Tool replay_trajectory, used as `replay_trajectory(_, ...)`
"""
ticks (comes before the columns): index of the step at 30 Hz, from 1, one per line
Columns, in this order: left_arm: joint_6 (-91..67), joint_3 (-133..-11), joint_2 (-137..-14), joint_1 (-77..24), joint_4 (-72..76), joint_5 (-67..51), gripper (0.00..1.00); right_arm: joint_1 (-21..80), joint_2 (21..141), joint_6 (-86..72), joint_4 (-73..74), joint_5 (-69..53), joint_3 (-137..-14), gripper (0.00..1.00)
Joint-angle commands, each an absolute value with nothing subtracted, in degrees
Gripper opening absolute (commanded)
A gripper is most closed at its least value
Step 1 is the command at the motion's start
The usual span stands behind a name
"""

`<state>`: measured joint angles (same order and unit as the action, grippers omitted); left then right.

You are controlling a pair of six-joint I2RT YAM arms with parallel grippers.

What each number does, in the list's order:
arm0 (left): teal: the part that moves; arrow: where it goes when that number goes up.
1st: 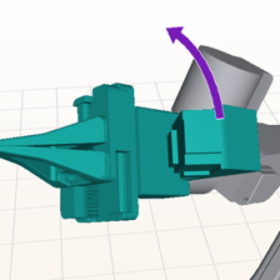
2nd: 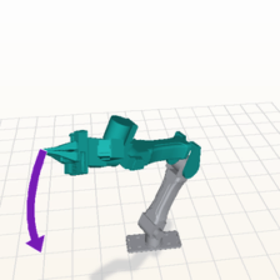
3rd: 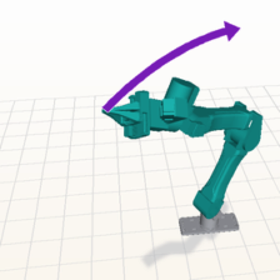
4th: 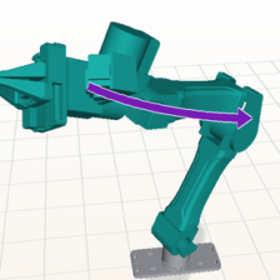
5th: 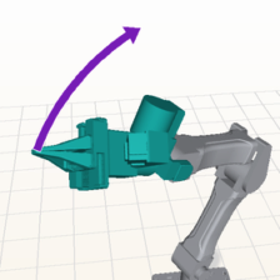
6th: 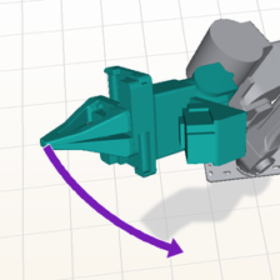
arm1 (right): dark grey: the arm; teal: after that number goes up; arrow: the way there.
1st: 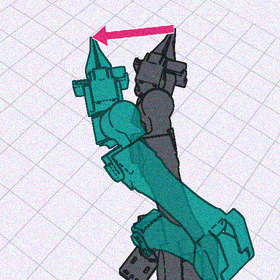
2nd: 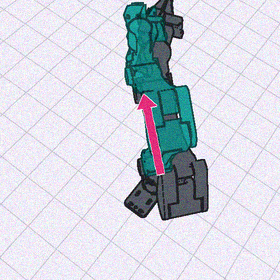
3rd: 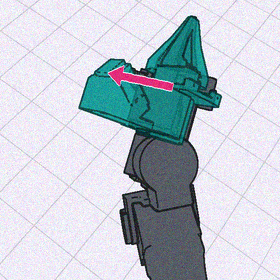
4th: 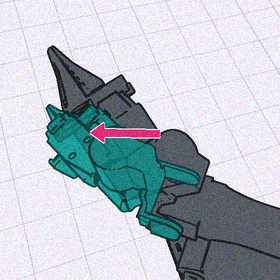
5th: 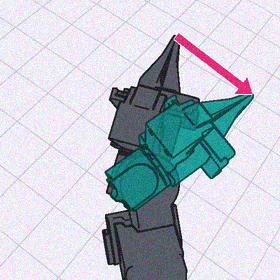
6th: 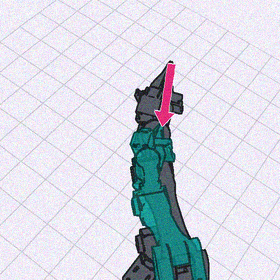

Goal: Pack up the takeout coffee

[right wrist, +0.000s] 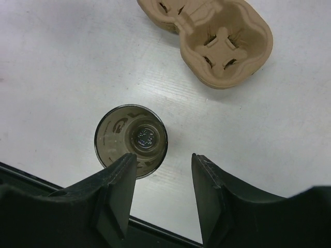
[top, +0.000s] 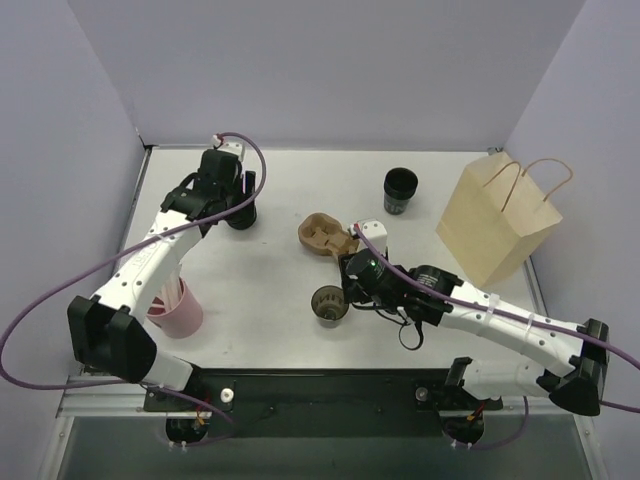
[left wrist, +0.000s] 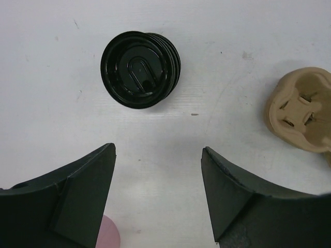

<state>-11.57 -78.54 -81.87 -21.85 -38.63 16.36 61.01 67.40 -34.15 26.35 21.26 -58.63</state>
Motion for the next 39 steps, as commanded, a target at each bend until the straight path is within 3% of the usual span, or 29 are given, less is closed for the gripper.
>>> replay_trajectory(1, -9.67, -83.84, -88.58, -20.22, -32.88, 13.27, 0.76, 62.84, 63.9, -31.03, 29.18, 23.29, -59.41, 0.47)
replay_trajectory(17, -10.9, -90.35, -104.5, -17.05, -27.42, 13.1, 0.64, 64.51, 64.6, -28.48, 29.27, 26.28, -59.5, 0.47)
replay_trajectory(27, -9.93, -90.0, -106.26, -16.52, -27.07, 14.06, 0.47, 64.51, 64.95, -27.95, 29.18, 27.07, -59.5, 0.47)
replay_trajectory(34, -9.41, -89.91, -105.91, -16.44, -27.42, 13.53, 0.29, 64.51, 65.57, -27.68, 29.18, 26.98, -59.77, 0.47)
replay_trajectory(39, -9.32, -90.87, -105.21, -16.52, -28.12, 13.71, 0.28, 64.51, 65.65, -27.69, 29.18, 26.81, -59.94, 0.47)
